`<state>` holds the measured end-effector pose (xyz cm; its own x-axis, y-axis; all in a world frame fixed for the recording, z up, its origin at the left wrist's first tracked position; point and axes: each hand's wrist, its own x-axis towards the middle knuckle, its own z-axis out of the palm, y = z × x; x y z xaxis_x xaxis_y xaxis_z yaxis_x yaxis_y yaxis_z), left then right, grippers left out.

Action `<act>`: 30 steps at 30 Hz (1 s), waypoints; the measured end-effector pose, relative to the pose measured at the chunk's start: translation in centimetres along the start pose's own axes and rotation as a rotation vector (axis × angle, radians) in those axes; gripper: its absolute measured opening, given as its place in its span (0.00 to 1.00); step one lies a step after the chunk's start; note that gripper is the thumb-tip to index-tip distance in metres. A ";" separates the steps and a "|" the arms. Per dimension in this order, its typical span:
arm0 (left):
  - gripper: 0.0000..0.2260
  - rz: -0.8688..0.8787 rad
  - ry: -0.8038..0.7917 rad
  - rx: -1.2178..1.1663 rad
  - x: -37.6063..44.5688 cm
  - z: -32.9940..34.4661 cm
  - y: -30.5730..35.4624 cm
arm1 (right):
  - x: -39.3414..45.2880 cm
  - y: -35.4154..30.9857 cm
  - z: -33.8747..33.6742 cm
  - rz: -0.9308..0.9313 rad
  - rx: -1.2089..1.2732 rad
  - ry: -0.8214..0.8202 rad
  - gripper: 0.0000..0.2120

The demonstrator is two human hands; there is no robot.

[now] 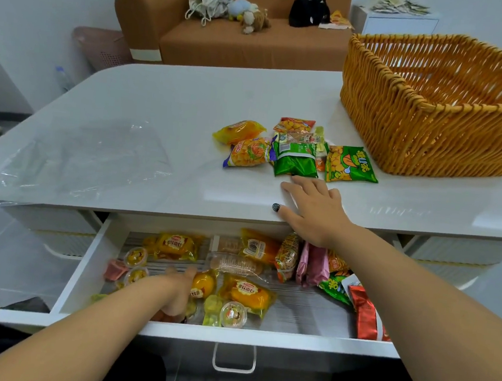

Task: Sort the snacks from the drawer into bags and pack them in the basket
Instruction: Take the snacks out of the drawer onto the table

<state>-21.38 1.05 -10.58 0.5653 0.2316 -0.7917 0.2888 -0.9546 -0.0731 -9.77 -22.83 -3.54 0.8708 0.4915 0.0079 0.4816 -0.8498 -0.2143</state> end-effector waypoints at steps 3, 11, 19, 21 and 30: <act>0.46 0.039 0.008 -0.025 -1.6 -1.4 0.3 | -0.2 -0.9 -0.9 0.038 -0.008 -0.096 0.28; 0.40 0.316 0.143 -0.238 -8.9 -6.1 0.5 | -4.2 -3.3 -4.7 0.086 -0.005 -0.474 0.33; 0.42 0.429 0.417 -0.234 -12.7 -14.9 3.9 | -4.4 0.6 -6.3 0.302 -0.040 -0.417 0.36; 0.41 0.365 0.497 -0.189 -12.1 -18.5 6.1 | -3.3 1.7 -5.3 0.350 -0.025 -0.341 0.36; 0.29 0.219 0.954 0.006 -2.7 -25.4 12.3 | 0.4 5.6 -1.0 0.280 -0.083 -0.154 0.36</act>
<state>0.33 -6.58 6.07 0.9943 0.1010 0.0349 0.1006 -0.9949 0.0117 -6.59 -27.58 -3.82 0.9484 0.2546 -0.1891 0.2378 -0.9654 -0.1072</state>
